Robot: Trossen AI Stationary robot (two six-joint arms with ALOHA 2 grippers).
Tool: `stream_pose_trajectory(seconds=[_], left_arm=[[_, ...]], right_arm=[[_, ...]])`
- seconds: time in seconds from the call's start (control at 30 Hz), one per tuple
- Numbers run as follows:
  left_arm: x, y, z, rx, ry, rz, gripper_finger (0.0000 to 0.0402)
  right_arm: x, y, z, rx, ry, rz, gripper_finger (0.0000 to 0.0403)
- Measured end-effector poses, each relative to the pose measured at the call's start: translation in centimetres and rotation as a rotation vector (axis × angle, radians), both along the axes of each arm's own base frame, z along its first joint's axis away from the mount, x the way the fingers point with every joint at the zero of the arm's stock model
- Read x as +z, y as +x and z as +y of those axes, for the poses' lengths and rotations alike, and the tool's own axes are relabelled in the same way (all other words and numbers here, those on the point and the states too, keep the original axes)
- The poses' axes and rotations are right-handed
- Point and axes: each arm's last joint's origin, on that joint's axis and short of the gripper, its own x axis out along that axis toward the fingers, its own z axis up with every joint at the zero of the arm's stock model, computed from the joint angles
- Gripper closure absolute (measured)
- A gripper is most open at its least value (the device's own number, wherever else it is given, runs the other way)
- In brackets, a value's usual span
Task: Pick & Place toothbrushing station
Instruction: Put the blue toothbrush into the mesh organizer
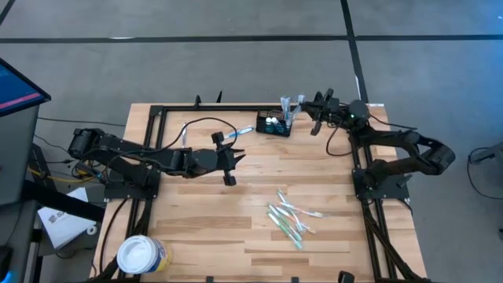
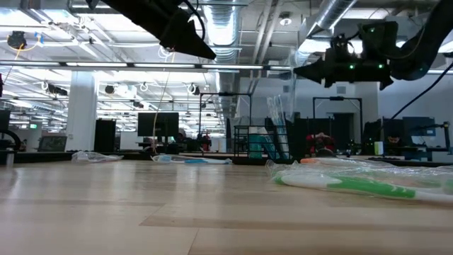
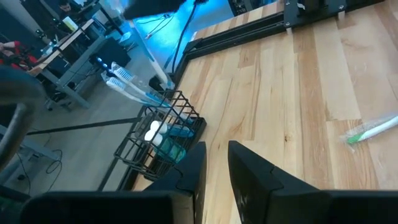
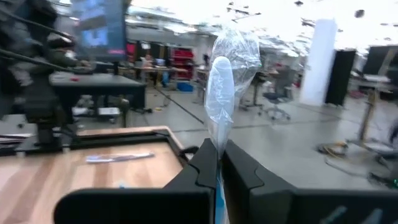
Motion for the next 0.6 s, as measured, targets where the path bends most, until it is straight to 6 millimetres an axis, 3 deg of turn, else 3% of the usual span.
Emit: stream_pose_trajectory(seconds=[0.37,0.6], left_arm=[[0.0,0.0,0.0,0.0,-0.001,-0.001,0.034],[0.0,0.0,0.0,0.0,-0.001,-0.001,0.034]], right_arm=[[-2.1,0.9,-1.3,0.015,0.021,-0.058,0.0403],[-1.3,0.7,-1.1,0.038,-0.005,-0.092,0.0403]])
